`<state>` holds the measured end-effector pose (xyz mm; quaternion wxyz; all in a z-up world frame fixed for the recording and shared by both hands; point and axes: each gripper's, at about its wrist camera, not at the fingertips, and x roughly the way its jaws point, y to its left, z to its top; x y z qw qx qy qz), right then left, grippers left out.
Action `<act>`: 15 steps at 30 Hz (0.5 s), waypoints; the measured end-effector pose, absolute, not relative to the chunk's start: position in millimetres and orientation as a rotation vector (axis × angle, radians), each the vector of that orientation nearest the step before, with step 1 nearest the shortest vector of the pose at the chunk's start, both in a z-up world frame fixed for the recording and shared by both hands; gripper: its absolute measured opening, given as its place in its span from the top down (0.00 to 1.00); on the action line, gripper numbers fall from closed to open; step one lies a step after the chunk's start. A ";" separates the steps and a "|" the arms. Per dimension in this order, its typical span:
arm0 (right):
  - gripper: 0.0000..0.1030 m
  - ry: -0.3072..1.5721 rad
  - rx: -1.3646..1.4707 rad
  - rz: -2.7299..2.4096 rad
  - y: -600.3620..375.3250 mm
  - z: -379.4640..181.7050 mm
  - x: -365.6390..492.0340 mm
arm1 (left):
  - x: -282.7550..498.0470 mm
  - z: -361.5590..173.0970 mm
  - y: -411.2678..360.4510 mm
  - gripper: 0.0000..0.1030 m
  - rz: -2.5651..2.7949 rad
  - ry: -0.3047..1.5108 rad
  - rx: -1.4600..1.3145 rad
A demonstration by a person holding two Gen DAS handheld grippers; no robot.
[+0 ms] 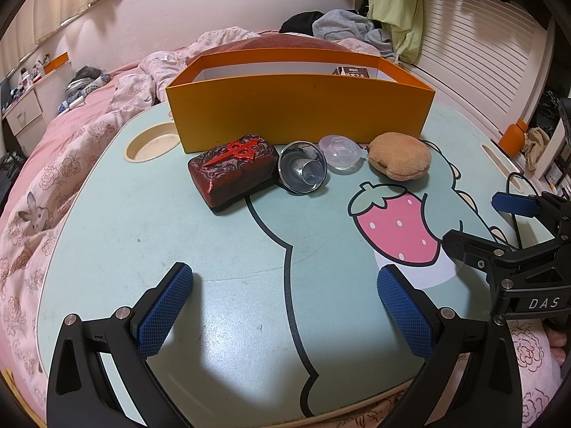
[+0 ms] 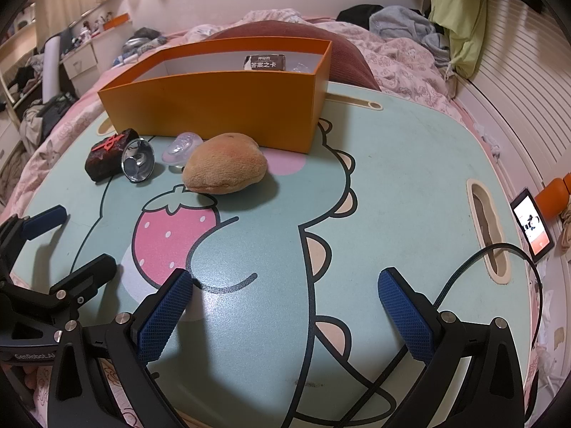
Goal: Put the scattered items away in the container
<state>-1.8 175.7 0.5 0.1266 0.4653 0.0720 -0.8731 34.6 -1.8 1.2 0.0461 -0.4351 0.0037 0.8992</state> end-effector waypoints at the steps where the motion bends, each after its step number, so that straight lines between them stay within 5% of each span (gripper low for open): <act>1: 0.00 0.210 1.355 -2.542 175.6 0.5 -1.7 | 34.3 1.2 -1.9 0.00 2.745 0.011 -1.328; 10: 0.00 0.201 1.347 -2.529 173.9 2.1 -1.4 | 35.1 0.9 -2.5 0.00 2.746 0.008 -1.326; 15: 0.13 0.156 1.294 -2.551 170.8 14.0 -7.4 | 35.2 1.6 -2.9 0.00 2.747 0.006 -1.324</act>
